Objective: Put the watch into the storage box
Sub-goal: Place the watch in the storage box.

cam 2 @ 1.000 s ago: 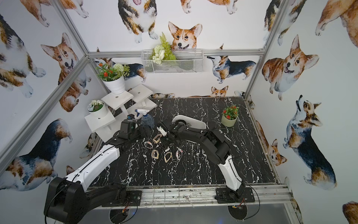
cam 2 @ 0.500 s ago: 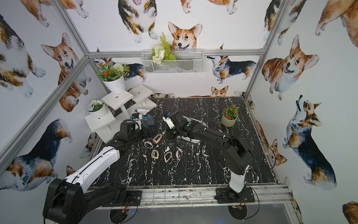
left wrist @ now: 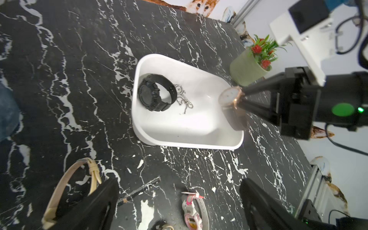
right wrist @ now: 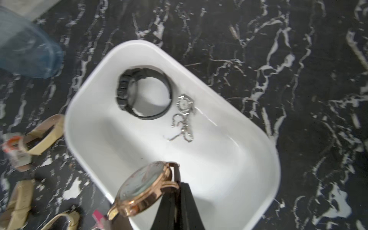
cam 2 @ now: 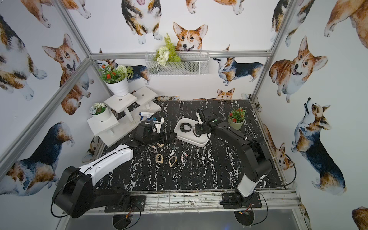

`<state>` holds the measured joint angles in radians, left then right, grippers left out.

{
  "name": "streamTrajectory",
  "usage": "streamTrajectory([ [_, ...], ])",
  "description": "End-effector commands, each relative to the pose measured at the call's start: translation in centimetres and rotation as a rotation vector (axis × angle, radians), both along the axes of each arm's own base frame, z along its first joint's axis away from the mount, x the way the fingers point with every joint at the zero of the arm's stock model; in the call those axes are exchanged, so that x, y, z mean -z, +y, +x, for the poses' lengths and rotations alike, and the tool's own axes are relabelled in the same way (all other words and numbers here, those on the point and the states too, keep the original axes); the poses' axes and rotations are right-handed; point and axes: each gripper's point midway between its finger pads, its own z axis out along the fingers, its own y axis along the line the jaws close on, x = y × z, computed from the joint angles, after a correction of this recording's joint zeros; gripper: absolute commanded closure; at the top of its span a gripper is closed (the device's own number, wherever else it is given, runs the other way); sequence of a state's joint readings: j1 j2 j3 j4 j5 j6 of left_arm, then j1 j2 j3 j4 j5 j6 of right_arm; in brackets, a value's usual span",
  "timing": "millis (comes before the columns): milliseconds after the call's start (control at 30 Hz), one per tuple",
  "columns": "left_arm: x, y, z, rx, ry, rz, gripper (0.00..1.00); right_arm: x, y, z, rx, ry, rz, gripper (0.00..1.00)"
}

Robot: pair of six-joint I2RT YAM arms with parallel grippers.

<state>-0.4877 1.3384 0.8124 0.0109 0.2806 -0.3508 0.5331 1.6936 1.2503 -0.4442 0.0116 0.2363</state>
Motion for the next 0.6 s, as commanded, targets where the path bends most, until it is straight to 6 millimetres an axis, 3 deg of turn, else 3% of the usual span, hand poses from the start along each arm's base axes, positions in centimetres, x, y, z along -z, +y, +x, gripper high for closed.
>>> streamTrajectory([
  [0, -0.2, -1.1, 0.0, 0.047, -0.025, 0.007, 0.00, 1.5, -1.8, 0.4, 0.019, 0.040, -0.079, 1.00],
  [333, 1.2, -2.1, 0.0, 0.079, 0.001, 0.028, 0.00, 5.0, -2.5, 3.7, 0.002, 0.063, -0.181, 1.00],
  [567, 1.3, -1.9, -0.1, 0.088, -0.009, 0.049, 0.00, 6.5, -2.2, 5.2, -0.007, 0.070, -0.220, 1.00],
])
